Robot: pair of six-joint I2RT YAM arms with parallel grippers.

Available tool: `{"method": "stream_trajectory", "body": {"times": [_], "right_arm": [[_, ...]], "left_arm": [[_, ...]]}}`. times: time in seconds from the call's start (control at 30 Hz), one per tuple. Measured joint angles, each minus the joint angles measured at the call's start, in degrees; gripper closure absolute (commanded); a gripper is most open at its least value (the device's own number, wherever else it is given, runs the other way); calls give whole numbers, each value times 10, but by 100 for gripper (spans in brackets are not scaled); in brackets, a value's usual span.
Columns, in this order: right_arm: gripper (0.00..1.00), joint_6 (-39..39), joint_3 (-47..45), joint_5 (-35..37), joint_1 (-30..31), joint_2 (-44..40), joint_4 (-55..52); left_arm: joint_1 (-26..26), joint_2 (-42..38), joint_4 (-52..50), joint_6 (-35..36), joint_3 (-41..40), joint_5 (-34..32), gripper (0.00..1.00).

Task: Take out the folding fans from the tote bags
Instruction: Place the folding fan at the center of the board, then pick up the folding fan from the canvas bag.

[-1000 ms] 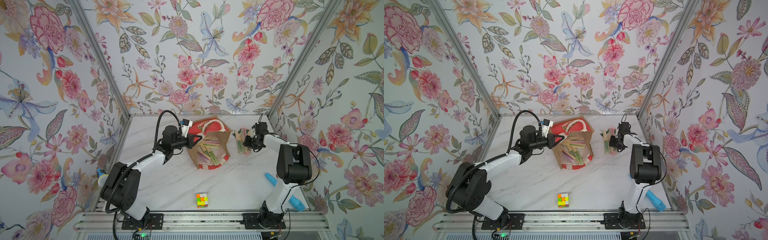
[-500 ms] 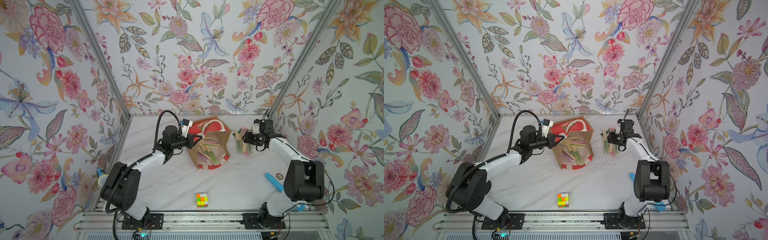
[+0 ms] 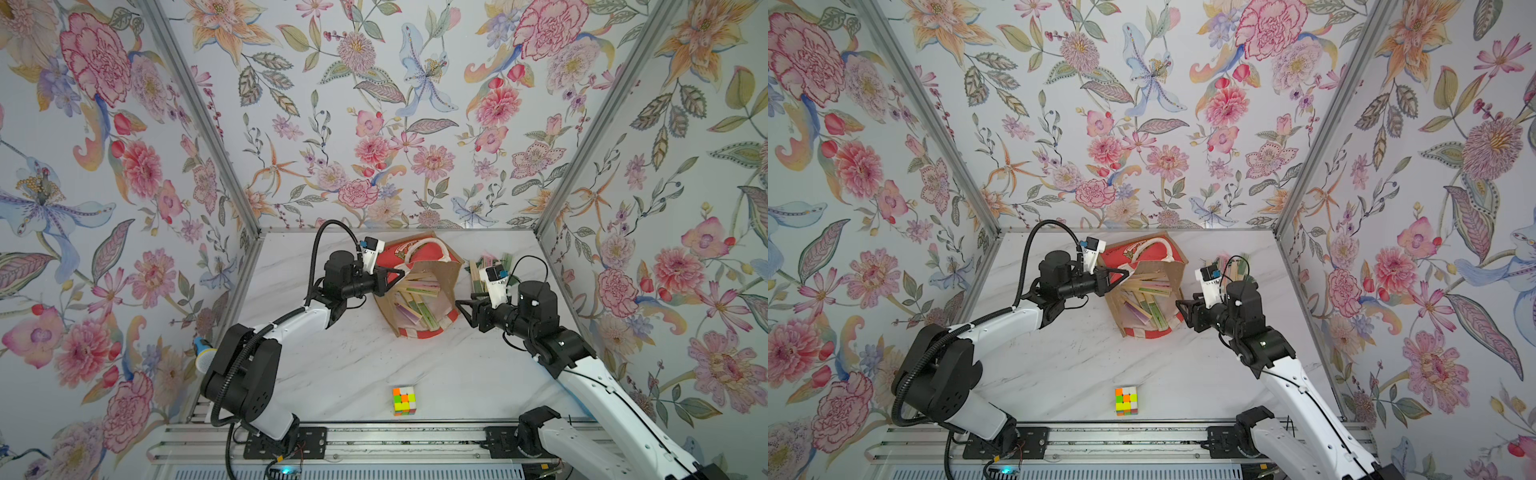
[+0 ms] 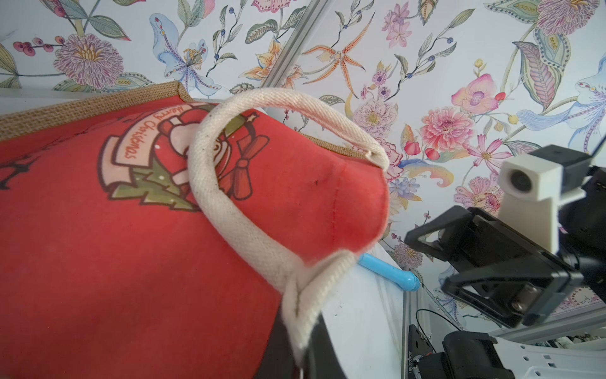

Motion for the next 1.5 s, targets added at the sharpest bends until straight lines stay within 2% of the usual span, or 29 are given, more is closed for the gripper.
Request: {"method": "stream_trajectory", "body": {"times": [0.17,0.37,0.57,0.87,1.07,1.5], "right_arm": [[40,12,-62,42,92,-16,91],[40,-7,-67,144,183,95,160],[40,-40,-14,208,197,221,182],[39,-79,47,239,213,354,226],[40,-92,54,255,225,421,254],[48,-108,114,294,243,542,274]], "left_arm": [[0,-7,-10,2,0,0,100],[0,-9,-18,9,0,0,100],[0,-15,-23,11,-5,0,100],[2,-16,-2,5,-19,17,100],[12,-16,43,-24,-44,38,100],[34,-19,101,-71,-71,65,100]]}}
